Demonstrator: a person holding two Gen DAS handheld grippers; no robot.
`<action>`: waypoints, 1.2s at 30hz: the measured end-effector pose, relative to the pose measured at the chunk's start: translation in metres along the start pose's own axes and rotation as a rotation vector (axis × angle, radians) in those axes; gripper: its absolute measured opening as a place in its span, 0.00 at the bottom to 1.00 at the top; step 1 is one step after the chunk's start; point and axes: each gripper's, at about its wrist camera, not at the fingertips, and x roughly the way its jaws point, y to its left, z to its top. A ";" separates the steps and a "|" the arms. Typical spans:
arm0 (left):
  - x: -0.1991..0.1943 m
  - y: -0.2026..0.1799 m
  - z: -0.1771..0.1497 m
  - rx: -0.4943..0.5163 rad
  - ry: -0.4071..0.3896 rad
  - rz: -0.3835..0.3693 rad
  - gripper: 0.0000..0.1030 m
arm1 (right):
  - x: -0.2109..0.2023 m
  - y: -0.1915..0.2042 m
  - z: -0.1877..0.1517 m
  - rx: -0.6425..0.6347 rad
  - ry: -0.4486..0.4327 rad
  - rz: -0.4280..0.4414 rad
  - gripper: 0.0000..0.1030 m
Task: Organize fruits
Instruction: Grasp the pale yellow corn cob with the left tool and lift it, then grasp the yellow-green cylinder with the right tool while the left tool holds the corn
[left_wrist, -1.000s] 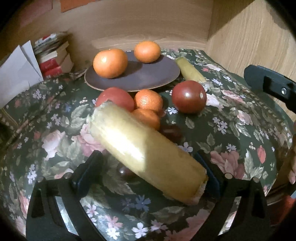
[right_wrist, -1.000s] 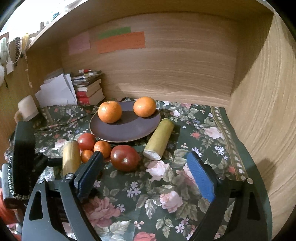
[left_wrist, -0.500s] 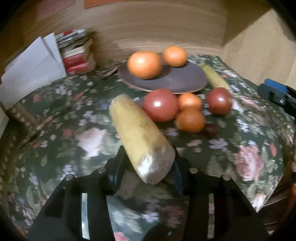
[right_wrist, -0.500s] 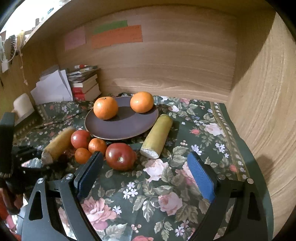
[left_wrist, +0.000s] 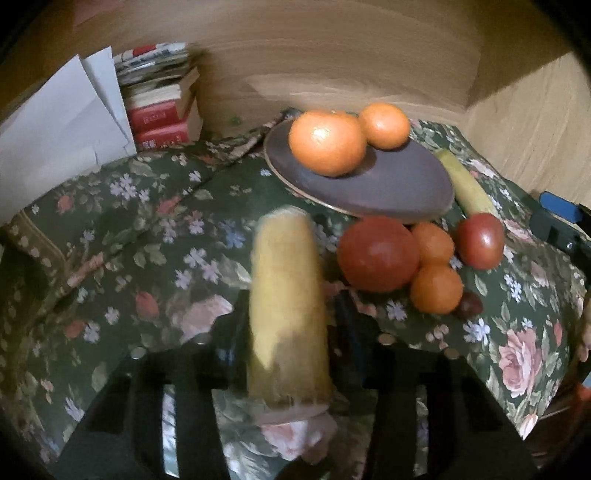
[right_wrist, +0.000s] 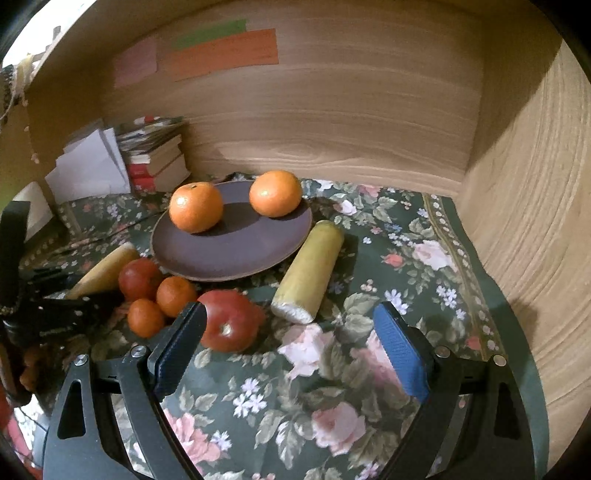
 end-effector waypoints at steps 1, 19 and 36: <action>-0.001 0.003 0.002 0.004 -0.001 0.000 0.37 | 0.001 -0.002 0.002 0.003 -0.001 -0.003 0.88; 0.024 0.027 0.015 0.032 0.009 -0.011 0.35 | 0.082 -0.024 0.027 0.073 0.202 0.006 0.54; 0.006 0.032 0.015 -0.001 -0.031 -0.023 0.35 | 0.098 -0.032 0.031 0.064 0.221 -0.030 0.33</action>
